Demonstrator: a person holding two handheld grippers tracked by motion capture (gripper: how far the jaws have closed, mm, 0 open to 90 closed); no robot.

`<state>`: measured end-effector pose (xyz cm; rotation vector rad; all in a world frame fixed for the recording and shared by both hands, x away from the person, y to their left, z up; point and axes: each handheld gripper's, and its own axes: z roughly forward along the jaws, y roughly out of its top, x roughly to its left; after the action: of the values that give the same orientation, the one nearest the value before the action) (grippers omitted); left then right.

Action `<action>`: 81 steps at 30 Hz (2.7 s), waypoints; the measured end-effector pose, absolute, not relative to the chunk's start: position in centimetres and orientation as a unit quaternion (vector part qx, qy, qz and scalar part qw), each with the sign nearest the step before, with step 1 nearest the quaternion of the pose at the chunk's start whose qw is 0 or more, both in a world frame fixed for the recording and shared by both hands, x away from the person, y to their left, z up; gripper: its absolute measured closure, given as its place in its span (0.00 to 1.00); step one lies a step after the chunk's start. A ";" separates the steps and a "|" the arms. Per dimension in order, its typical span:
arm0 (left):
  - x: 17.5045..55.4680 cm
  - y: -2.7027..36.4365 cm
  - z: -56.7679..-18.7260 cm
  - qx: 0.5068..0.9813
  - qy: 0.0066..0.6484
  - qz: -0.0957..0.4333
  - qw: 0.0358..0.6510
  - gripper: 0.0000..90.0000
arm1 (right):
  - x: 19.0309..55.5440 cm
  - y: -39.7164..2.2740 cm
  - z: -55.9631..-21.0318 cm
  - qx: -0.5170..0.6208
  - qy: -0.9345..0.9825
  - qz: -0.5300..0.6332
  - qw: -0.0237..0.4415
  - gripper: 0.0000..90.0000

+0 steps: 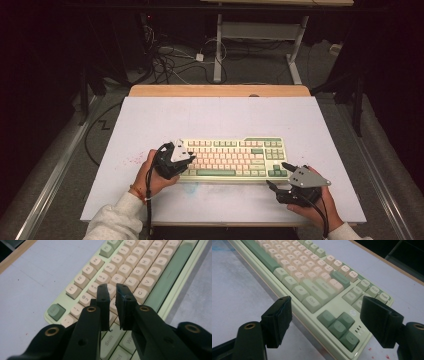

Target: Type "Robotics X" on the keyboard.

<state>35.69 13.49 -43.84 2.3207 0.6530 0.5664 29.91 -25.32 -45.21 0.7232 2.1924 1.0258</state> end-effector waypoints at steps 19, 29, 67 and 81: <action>33.4 16.5 -44.9 0.866 0.260 0.249 0.348 0.53 | 29.9 -25.2 -45.2 0.272 0.828 0.385 0.302 0.29; 32.5 17.2 -46.1 0.862 0.277 0.251 0.342 0.24 | 29.9 -25.1 -45.2 0.270 0.829 0.385 0.302 0.29; 36.8 12.2 -44.8 0.885 0.264 0.172 0.343 0.97 | 29.9 -24.8 -45.5 0.266 0.835 0.378 0.299 0.29; 37.6 11.8 -45.6 0.894 0.270 0.170 0.315 0.97 | 29.9 -24.7 -45.6 0.263 0.840 0.373 0.295 0.29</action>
<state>37.64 11.83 -45.59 2.3556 0.7123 0.4487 29.88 -24.72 -45.64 0.6987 2.2346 0.9934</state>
